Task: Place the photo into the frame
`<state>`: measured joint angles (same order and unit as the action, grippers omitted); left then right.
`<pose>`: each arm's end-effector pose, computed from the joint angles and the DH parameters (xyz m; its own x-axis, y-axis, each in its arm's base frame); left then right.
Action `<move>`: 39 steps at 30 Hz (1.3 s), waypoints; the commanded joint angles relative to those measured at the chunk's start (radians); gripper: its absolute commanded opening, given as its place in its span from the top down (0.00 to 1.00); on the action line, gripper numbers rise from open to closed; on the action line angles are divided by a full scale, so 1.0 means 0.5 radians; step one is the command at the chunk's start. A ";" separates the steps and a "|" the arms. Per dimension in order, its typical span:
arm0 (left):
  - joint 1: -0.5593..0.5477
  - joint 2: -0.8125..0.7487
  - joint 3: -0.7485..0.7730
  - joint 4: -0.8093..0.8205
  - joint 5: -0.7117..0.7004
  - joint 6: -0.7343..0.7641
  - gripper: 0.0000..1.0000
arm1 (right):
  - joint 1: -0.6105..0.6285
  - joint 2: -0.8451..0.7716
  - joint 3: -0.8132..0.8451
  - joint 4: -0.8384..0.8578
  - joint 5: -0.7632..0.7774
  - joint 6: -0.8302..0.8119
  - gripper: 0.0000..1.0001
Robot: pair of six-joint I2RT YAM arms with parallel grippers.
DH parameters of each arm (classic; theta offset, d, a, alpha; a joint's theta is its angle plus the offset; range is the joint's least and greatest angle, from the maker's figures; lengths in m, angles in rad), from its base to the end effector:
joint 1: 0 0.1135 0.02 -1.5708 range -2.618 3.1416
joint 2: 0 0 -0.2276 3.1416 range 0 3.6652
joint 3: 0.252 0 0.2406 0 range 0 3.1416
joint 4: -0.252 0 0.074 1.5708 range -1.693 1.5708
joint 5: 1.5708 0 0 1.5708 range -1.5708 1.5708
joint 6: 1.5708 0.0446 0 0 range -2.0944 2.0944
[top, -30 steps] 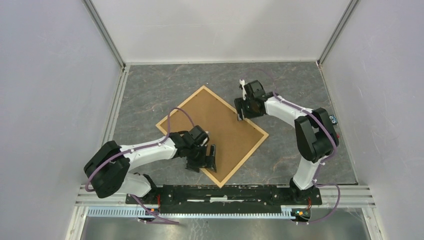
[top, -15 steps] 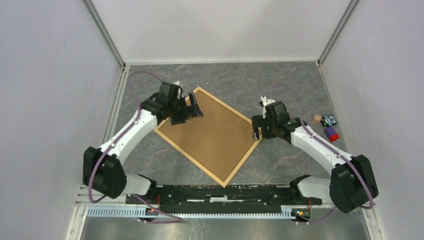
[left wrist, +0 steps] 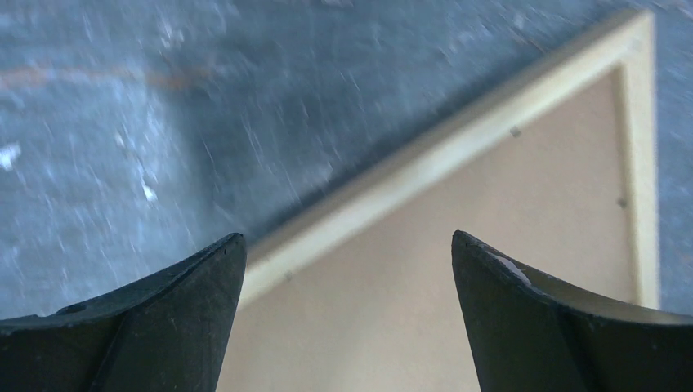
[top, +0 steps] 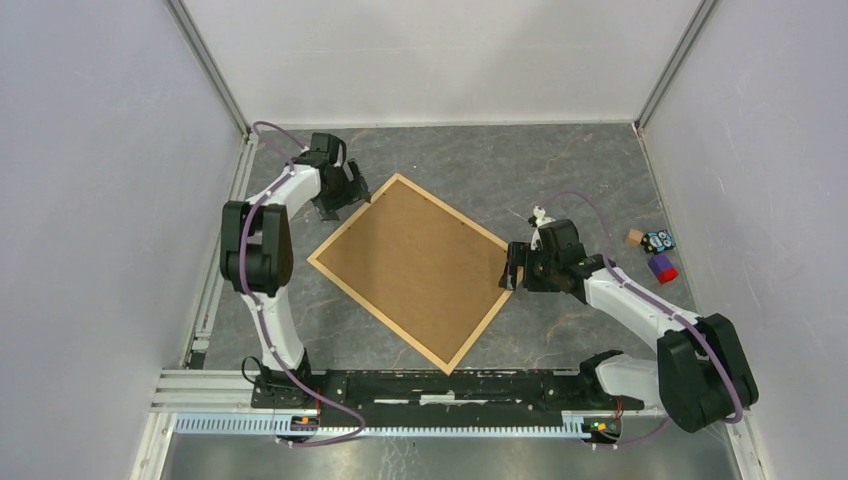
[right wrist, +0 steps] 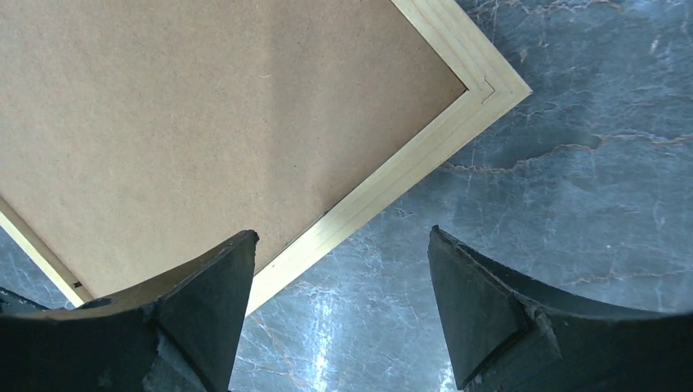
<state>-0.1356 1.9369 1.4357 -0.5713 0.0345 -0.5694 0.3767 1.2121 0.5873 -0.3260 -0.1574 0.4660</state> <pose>0.3875 -0.0544 0.1625 -0.8147 -0.4326 -0.3862 -0.3417 0.8961 -0.2832 0.2139 0.0921 0.1429 -0.8774 0.1301 -0.4618 -0.0602 0.9251 0.3750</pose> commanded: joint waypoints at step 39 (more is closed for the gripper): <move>-0.213 -0.467 -0.866 -0.350 0.071 0.357 0.98 | -0.261 0.355 0.507 -0.570 0.320 -0.553 0.29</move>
<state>-0.2272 1.7065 1.0325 -0.7380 0.0902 -0.3828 0.2768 1.3964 0.8619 -0.5930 0.0483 0.1925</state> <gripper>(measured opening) 0.299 0.731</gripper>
